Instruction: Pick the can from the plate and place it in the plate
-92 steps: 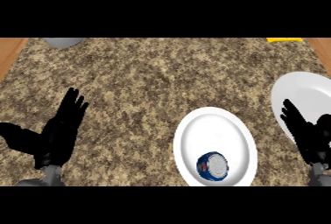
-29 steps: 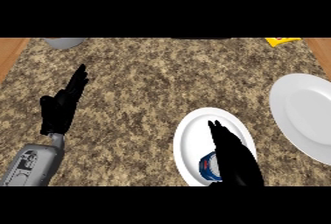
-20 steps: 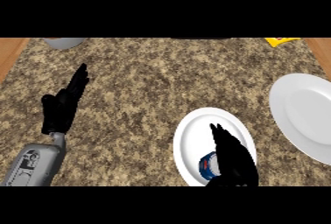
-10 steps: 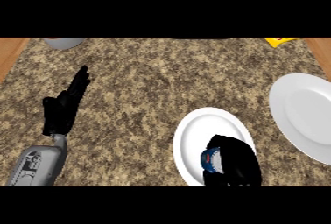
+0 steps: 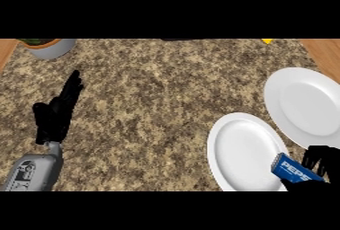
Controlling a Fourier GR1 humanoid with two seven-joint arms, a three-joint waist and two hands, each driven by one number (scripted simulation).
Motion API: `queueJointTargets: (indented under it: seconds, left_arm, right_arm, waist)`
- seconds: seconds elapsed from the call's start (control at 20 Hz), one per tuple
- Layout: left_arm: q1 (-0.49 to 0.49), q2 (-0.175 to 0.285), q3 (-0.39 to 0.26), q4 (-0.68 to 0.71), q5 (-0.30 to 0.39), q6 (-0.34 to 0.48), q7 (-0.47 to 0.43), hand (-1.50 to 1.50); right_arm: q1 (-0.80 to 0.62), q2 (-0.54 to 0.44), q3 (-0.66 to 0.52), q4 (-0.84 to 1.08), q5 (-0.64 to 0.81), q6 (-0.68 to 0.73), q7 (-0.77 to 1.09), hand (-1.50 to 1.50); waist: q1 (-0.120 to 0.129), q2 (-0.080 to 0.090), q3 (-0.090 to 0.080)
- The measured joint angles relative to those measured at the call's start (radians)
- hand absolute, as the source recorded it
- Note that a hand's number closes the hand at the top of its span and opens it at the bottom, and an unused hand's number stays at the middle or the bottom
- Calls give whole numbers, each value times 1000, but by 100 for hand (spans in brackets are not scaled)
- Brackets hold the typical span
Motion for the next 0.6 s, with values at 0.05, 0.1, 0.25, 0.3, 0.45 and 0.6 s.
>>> queueJointTargets:
  seconds: [0.05,0.1,0.25,0.3,0.45,0.6]
  left_arm:
    - [6,4,3,-1,0,0,0,0]
    - [14,5,6,-2,2,0,-5,0]
    - [22,1,7,1,1,3,-11,0]
    - [22,3,9,3,2,1,-12,0]
    - [23,9,13,0,7,-6,-8,0]
    - [12,5,3,-4,6,-13,-3,0]
  right_arm:
    - [9,-38,-53,18,-23,-8,-44,150]
    - [18,-71,-105,37,-47,-21,-92,150]
    - [23,-159,-255,99,-118,-75,-250,150]
    - [18,-179,-303,119,-141,-100,-304,150]
    - [7,-235,-439,181,-224,-161,-478,150]
    - [-10,-286,-558,270,-317,-190,-666,150]
  waist:
    - [-4,-1,1]
    - [-6,-3,1]
    - [-13,-5,2]
    - [-13,-5,2]
    - [-9,-9,2]
    - [5,-6,1]
